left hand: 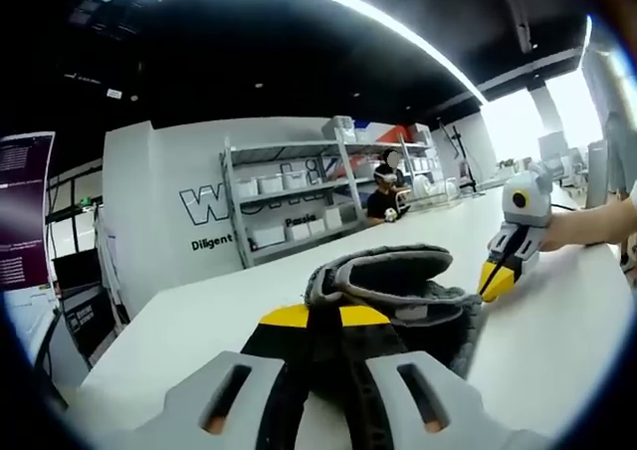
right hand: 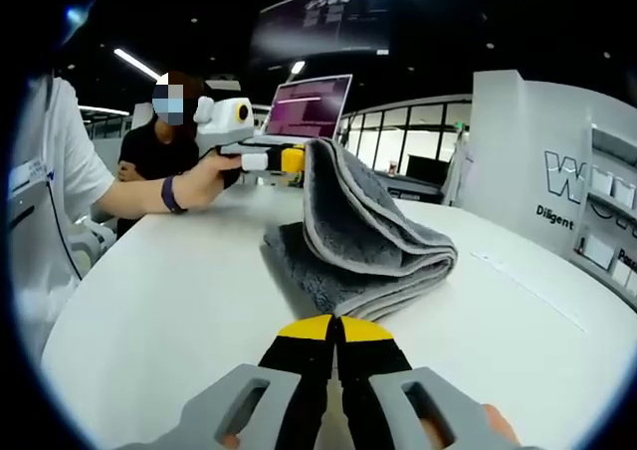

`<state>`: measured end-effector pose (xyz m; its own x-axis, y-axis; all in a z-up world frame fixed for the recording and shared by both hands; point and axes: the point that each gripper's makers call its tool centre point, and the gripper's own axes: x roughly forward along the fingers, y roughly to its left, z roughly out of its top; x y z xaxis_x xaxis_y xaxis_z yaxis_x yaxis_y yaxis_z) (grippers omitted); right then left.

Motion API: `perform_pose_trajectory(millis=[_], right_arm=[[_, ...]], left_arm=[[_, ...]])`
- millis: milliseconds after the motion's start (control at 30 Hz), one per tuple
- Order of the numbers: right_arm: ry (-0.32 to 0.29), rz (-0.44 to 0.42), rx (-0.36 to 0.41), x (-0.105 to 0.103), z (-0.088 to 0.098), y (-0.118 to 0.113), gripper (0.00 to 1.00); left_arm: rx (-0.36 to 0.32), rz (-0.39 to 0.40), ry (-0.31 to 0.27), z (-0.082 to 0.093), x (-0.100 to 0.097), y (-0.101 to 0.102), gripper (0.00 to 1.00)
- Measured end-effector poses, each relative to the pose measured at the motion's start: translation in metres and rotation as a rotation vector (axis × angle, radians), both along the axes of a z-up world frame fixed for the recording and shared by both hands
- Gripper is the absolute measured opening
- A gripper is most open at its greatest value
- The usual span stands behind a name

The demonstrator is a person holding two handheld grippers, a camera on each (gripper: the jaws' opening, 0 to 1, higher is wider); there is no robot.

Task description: Open the folded towel by lifting each exposed corner and separating the folded layers until the towel lies flat within the target outline without major curled edges

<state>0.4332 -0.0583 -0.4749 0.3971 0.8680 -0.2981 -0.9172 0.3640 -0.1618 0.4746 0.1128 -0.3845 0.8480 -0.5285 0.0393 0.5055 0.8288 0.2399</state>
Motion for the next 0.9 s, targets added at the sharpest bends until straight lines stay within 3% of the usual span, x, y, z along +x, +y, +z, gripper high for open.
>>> perform_pose_trajectory(millis=[900], right_arm=[[0.03, -0.108, -0.02, 0.019, -0.001, -0.024, 0.0]], left_arm=[[-0.07, 0.096, -0.021, 0.009, 0.006, 0.026, 0.07]])
